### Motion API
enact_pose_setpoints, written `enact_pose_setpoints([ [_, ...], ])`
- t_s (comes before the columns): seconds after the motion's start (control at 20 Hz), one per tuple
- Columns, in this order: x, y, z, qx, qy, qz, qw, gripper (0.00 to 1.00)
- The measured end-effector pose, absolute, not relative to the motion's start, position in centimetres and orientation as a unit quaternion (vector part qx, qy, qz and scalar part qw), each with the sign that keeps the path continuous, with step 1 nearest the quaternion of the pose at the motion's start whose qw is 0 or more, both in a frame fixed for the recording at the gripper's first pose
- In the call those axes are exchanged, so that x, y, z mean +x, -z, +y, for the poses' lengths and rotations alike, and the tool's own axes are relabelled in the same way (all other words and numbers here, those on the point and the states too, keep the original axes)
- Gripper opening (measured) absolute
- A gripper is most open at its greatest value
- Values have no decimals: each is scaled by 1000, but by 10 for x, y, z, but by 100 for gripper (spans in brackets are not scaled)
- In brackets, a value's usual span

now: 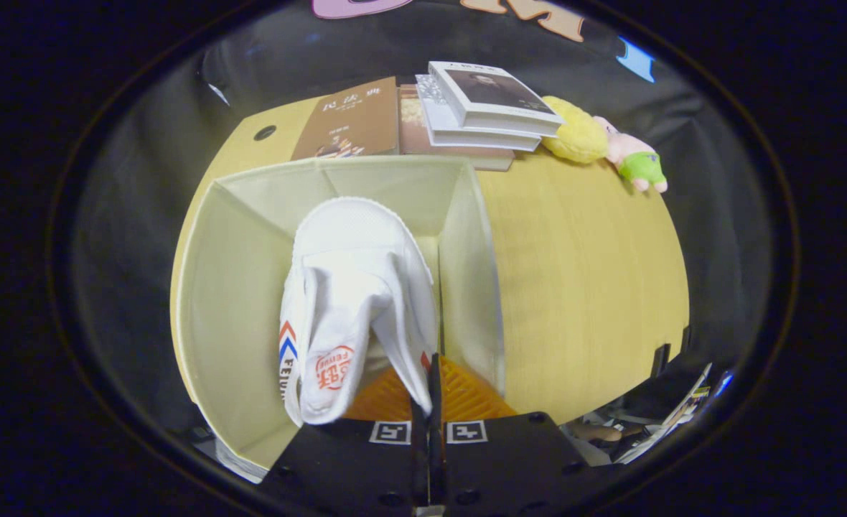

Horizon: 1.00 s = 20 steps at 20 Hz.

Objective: Open the storage box then place both shoes into the box .Put the left shoe in first, then the right shoe, with the right side of both shoes facing outward in a uniform manner.

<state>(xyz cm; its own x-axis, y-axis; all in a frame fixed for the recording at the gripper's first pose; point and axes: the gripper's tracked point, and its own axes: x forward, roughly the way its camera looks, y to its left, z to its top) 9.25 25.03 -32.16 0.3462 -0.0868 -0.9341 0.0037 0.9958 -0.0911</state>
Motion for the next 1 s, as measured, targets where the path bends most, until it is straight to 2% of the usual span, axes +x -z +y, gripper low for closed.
enact_pose_setpoints([
  [0.3,99,301,257,-39,5,540,841,16],
  [0.45,107,274,260,-54,-22,501,863,18],
  [0.7,107,233,244,-46,-43,452,890,55],
  [1.0,107,176,202,-34,-35,380,924,100],
])
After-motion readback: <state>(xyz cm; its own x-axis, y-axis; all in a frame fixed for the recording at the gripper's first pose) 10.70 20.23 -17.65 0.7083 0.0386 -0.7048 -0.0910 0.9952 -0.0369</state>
